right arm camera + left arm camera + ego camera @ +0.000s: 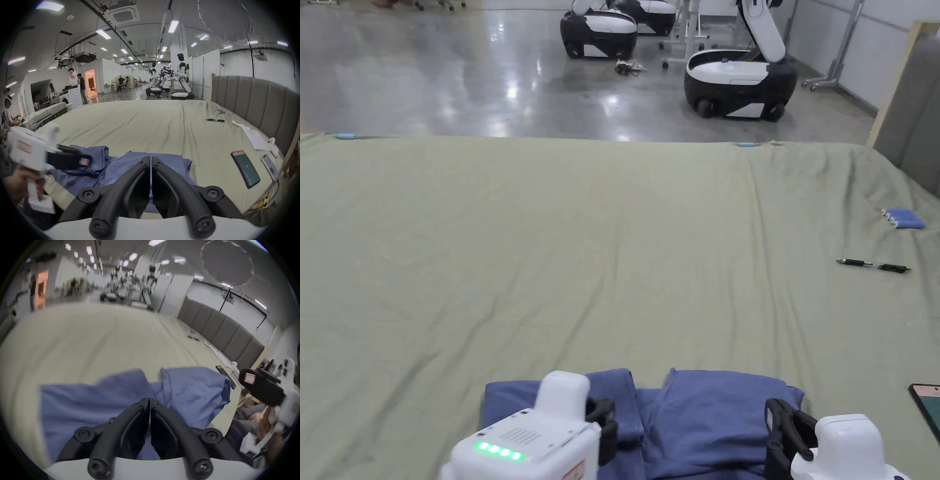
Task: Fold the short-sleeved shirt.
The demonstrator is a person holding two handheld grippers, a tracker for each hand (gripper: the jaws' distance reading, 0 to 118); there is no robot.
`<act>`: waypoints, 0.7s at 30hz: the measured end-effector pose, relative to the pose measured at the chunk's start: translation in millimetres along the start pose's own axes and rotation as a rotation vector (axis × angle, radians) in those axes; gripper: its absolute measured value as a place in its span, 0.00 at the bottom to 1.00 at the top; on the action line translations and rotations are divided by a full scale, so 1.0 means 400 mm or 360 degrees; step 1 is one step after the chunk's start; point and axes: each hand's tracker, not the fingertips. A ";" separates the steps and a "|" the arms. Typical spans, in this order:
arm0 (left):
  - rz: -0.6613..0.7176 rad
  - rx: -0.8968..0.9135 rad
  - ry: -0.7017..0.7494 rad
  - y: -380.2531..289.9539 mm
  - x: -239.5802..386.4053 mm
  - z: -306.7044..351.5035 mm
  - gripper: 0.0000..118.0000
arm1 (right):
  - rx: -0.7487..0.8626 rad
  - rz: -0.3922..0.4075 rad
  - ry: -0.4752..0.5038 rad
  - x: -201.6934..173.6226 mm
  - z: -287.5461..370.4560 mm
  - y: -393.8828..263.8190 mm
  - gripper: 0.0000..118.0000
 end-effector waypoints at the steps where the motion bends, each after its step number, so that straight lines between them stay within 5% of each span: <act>1: -0.0078 0.0067 0.0078 -0.008 -0.010 0.058 0.05 | 0.0012 -0.0009 0.0005 0.000 0.002 0.005 0.03; 6: -0.0317 0.0205 0.0557 -0.083 -0.102 0.273 0.05 | 0.0084 0.0044 0.0006 -0.009 0.019 0.011 0.03; 10: -0.0327 0.0123 0.0651 -0.102 -0.127 0.288 0.06 | 0.0068 0.0043 0.0012 -0.014 0.022 0.009 0.03; 11: -0.0294 0.0132 0.0591 -0.094 -0.131 0.293 0.13 | 0.0069 0.0050 0.0008 -0.018 0.027 0.009 0.03; 14: 0.0128 0.0189 0.0095 -0.062 -0.196 0.310 0.64 | 0.0074 0.0020 0.0035 -0.019 0.051 0.009 0.03; 17: 0.0772 0.0064 -0.0288 -0.032 -0.316 0.283 0.65 | 0.0071 0.0045 0.0031 -0.024 0.064 -0.001 0.03; 19: 0.0858 -0.0047 -0.0392 -0.035 -0.375 0.238 0.65 | 0.0057 0.0048 0.0025 -0.021 0.065 -0.007 0.03; 21: 0.0699 -0.0171 -0.0295 -0.060 -0.404 0.170 0.65 | 0.0032 0.0031 0.0023 -0.018 0.063 -0.013 0.03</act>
